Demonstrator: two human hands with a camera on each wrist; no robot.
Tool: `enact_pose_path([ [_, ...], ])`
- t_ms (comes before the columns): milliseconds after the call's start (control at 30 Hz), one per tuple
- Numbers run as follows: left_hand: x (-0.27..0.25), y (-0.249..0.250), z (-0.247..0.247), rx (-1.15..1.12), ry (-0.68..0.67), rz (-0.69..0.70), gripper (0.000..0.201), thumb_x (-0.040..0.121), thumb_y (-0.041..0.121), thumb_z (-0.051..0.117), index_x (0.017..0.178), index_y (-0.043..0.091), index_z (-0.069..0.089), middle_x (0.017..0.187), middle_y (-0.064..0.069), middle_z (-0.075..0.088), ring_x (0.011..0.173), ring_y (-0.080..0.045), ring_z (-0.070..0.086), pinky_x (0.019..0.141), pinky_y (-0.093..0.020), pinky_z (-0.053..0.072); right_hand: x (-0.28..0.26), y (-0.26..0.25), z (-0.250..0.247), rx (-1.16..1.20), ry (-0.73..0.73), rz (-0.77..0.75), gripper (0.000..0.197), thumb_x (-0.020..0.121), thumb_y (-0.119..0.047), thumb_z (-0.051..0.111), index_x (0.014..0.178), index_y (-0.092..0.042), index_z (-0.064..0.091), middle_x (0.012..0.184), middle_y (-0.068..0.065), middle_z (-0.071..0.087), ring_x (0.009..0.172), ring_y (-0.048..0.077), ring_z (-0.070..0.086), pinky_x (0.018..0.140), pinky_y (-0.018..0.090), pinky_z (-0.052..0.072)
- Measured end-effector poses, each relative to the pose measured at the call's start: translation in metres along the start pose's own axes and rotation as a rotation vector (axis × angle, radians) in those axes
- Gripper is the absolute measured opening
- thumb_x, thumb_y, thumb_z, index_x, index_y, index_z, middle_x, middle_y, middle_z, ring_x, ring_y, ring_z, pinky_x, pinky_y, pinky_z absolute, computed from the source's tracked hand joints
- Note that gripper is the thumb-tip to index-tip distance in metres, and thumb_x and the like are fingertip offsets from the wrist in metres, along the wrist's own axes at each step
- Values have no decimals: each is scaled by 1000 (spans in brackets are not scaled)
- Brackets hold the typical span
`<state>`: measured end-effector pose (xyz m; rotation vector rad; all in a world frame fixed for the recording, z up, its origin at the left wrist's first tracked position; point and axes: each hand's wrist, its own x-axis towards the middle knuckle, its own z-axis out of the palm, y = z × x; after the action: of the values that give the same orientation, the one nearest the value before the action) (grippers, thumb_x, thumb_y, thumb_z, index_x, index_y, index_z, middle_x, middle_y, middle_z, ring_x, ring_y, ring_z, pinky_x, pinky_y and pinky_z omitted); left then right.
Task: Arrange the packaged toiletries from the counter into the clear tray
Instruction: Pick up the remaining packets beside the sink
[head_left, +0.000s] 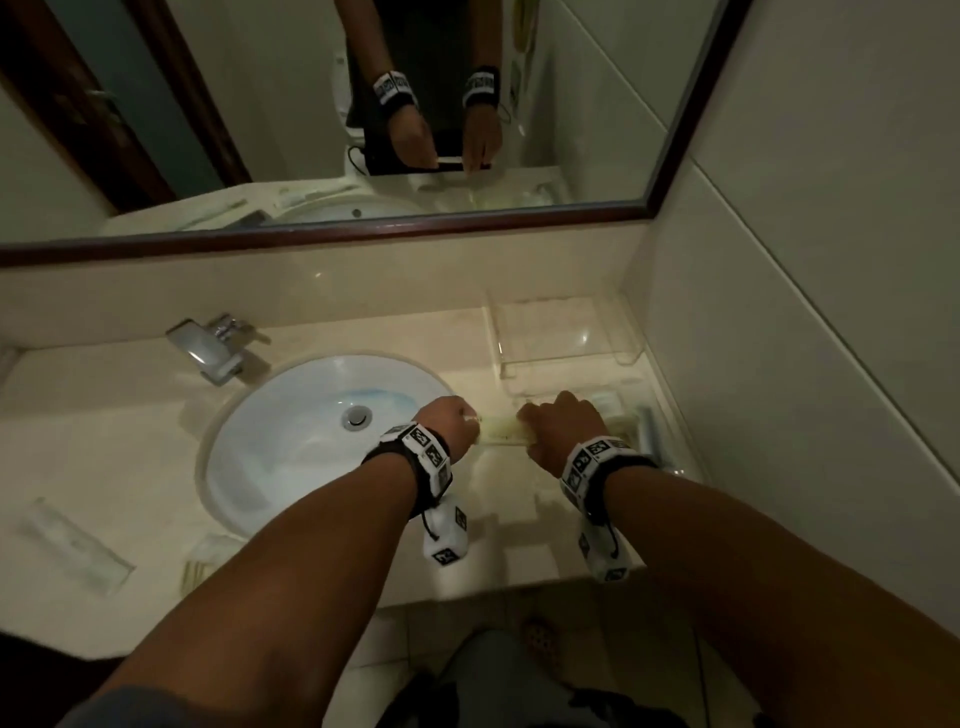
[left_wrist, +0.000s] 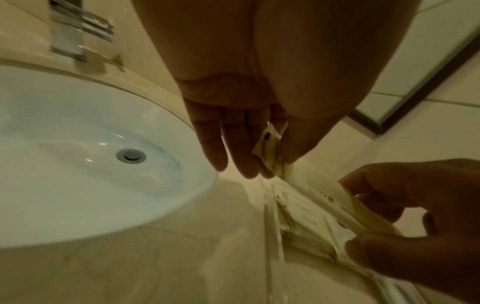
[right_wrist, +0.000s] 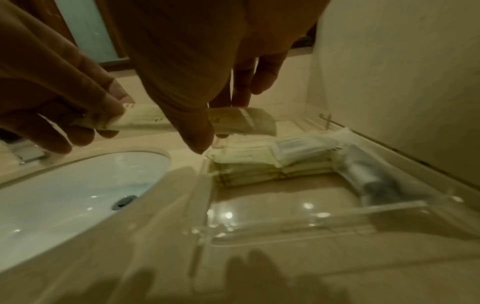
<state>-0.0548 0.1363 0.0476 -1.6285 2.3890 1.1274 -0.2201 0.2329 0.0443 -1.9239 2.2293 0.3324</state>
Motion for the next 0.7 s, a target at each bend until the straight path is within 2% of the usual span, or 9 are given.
enact_pose_path([
  [67, 6, 17, 20, 28, -25, 29, 15, 89, 18, 53, 96, 18, 66, 109, -9, 68, 92, -26, 61, 77, -28, 48, -8, 23, 10, 2, -39, 36, 37, 92, -34, 56, 127, -27, 50, 116, 6, 62, 112, 28, 50, 90, 41, 43],
  [167, 16, 32, 48, 66, -80, 56, 31, 93, 16, 52, 122, 15, 63, 125, -8, 62, 112, -28, 59, 90, -30, 48, -17, 53, 23, -19, -92, 57, 36, 92, -32, 55, 127, -25, 52, 118, 6, 59, 113, 30, 49, 89, 41, 44],
  [333, 27, 41, 83, 166, -193, 98, 42, 96, 16, 52, 138, 18, 52, 136, -4, 56, 124, -24, 54, 101, -28, 43, -19, 85, 41, -70, -193, 96, 37, 92, -18, 53, 128, -18, 54, 126, 13, 47, 116, 33, 47, 87, 41, 47],
  [433, 28, 44, 90, 189, -196, 125, 47, 92, 16, 56, 139, 18, 54, 141, -9, 53, 126, -28, 53, 103, -31, 43, -11, 92, 47, -75, -237, 82, 37, 90, -14, 52, 126, -18, 57, 124, 12, 50, 116, 33, 49, 89, 42, 48],
  [533, 31, 47, 96, 223, -265, 105, 48, 88, 18, 59, 137, 20, 57, 140, -7, 54, 124, -27, 55, 101, -30, 46, -2, 92, 51, -100, -276, 37, 35, 89, -12, 54, 124, -14, 60, 122, 12, 53, 115, 33, 50, 90, 42, 48],
  [700, 38, 50, 105, 286, -387, 93, 39, 84, 19, 58, 122, 19, 66, 133, -4, 59, 119, -27, 58, 101, -37, 48, 11, 88, 57, -124, -302, -45, 34, 91, -4, 51, 122, -6, 65, 123, 17, 59, 115, 35, 58, 92, 40, 50],
])
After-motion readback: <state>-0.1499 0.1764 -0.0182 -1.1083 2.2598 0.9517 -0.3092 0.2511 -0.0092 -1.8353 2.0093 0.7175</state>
